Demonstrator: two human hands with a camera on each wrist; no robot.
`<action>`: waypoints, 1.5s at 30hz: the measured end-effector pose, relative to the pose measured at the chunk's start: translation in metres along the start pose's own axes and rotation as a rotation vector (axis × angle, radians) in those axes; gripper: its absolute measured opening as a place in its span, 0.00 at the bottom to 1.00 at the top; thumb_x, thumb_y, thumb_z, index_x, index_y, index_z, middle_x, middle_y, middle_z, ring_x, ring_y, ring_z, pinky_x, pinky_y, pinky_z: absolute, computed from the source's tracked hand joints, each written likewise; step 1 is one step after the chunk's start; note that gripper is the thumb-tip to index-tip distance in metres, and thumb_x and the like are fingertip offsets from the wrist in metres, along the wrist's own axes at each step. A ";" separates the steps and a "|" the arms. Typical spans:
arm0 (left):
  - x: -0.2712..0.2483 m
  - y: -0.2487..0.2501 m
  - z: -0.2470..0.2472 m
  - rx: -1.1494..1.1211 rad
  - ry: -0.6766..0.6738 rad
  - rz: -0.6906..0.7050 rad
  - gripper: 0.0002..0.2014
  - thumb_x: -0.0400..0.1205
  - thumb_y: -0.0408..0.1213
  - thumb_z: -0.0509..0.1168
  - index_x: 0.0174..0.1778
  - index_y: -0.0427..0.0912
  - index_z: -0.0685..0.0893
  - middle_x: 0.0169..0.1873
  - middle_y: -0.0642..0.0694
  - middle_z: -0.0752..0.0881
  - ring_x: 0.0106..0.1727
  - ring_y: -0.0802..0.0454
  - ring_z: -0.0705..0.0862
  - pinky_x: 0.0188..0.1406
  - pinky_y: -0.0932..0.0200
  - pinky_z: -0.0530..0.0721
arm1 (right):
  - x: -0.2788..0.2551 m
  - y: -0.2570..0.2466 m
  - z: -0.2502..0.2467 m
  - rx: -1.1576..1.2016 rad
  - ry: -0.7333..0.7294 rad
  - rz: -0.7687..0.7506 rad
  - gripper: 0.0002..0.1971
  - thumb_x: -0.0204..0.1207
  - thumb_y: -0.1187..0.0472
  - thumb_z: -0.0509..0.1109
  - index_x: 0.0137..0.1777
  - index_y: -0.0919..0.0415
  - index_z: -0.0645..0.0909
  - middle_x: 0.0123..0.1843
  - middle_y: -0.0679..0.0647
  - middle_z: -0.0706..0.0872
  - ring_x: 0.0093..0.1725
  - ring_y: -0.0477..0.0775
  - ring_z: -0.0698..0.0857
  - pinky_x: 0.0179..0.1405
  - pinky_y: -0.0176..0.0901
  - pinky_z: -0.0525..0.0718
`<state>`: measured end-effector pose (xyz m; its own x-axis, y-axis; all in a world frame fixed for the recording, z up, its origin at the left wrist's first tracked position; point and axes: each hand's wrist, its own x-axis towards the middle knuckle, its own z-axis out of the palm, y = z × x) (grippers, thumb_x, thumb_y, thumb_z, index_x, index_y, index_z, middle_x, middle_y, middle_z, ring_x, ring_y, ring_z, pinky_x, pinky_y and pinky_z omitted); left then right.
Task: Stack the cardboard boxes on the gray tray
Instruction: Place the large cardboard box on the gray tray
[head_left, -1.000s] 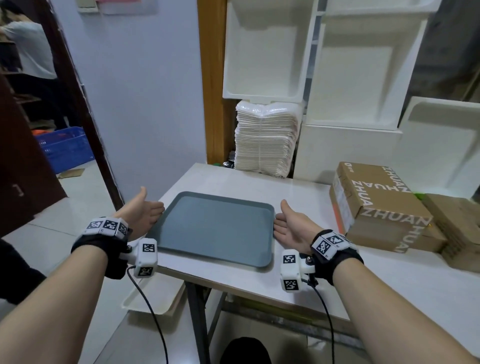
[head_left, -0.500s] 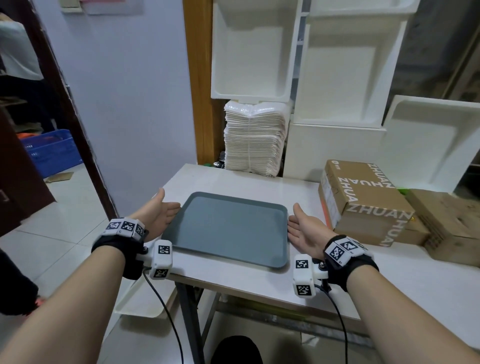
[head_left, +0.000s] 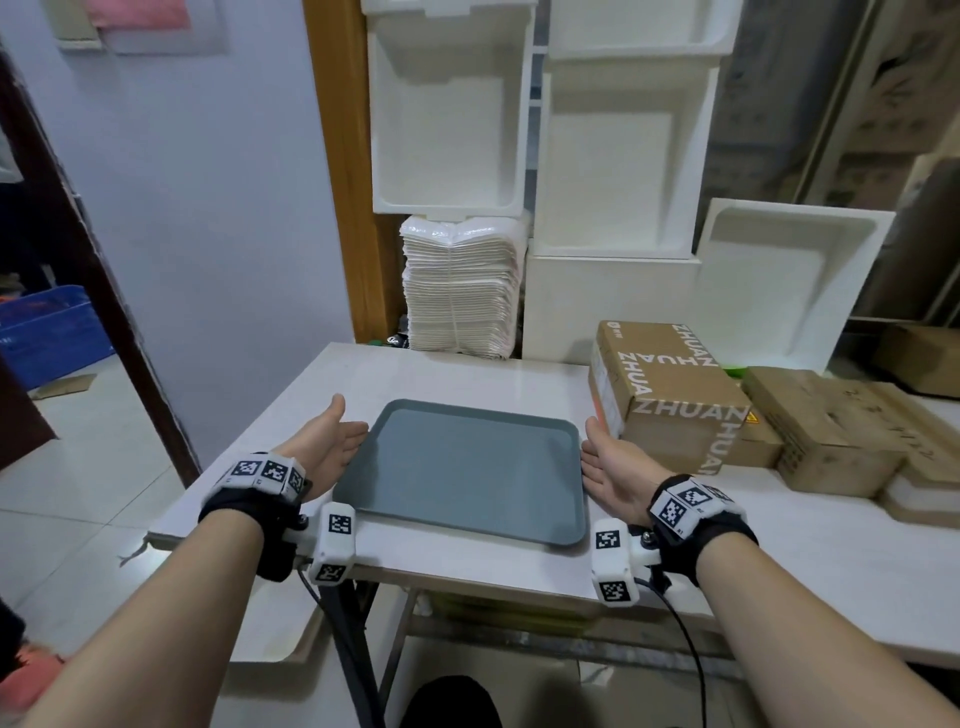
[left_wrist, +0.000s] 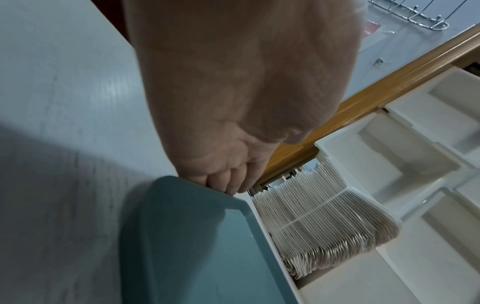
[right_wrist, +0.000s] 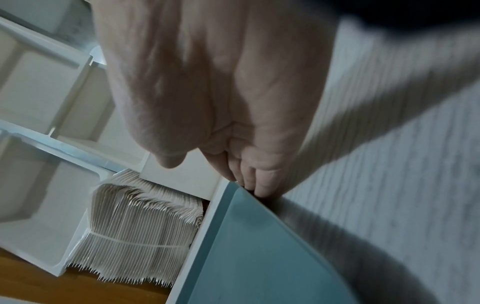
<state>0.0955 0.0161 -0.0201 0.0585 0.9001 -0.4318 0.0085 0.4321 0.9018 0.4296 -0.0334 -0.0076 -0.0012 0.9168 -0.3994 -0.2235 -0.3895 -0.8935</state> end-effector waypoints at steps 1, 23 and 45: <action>0.001 0.001 0.002 0.015 0.006 0.000 0.41 0.85 0.64 0.33 0.84 0.34 0.50 0.85 0.41 0.52 0.86 0.49 0.51 0.82 0.53 0.45 | 0.000 -0.002 -0.001 -0.017 0.004 0.004 0.34 0.88 0.46 0.54 0.84 0.71 0.57 0.81 0.58 0.71 0.82 0.55 0.69 0.78 0.45 0.67; -0.015 0.107 0.221 0.058 -0.360 0.183 0.39 0.86 0.61 0.33 0.84 0.33 0.48 0.85 0.38 0.50 0.86 0.45 0.49 0.83 0.50 0.46 | -0.030 -0.127 -0.082 -0.272 0.161 -0.289 0.41 0.84 0.37 0.53 0.85 0.68 0.54 0.87 0.60 0.61 0.85 0.55 0.64 0.83 0.49 0.64; -0.005 0.070 0.298 0.019 -0.551 0.188 0.38 0.84 0.65 0.35 0.78 0.45 0.72 0.73 0.46 0.80 0.68 0.53 0.80 0.48 0.68 0.81 | 0.013 -0.083 -0.154 -0.182 0.336 -0.123 0.34 0.80 0.32 0.54 0.76 0.55 0.75 0.74 0.50 0.82 0.75 0.53 0.77 0.81 0.50 0.66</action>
<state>0.3934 0.0251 0.0507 0.5713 0.7969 -0.1963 -0.0347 0.2624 0.9643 0.5982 -0.0022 0.0300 0.3404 0.8894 -0.3051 -0.0254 -0.3157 -0.9485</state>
